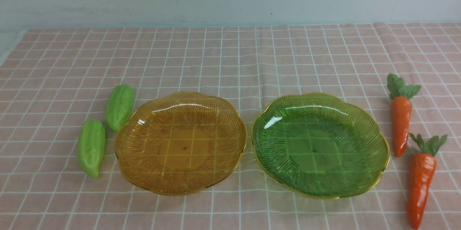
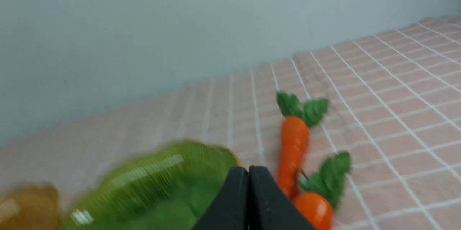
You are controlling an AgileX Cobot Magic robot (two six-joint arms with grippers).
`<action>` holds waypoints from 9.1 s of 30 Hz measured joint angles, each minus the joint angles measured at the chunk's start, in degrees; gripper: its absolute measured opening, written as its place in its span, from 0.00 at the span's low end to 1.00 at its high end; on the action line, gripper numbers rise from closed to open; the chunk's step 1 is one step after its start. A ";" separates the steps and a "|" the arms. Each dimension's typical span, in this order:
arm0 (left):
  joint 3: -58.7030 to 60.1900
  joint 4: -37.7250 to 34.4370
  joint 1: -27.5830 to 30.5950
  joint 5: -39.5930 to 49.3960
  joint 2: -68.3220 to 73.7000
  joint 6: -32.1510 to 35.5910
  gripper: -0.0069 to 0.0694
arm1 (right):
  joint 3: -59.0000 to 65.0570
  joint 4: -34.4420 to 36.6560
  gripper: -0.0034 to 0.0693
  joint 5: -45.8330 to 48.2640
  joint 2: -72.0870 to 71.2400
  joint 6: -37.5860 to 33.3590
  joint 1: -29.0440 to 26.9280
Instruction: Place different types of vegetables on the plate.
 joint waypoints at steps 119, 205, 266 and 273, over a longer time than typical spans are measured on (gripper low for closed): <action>-85.14 40.08 -2.70 50.29 120.48 -15.01 0.87 | -50.21 4.61 0.03 58.02 40.33 -29.70 0.60; -81.97 38.37 -21.54 75.48 89.07 -2.99 0.09 | -63.86 -15.63 0.50 48.98 95.92 -2.71 -0.12; -57.83 36.21 -21.54 75.83 54.89 -9.26 0.09 | -100.14 -10.15 0.42 64.11 118.08 -9.66 0.42; -57.83 36.21 -21.54 75.94 54.50 -9.26 0.09 | -98.08 -7.52 0.42 64.99 114.89 -13.39 6.86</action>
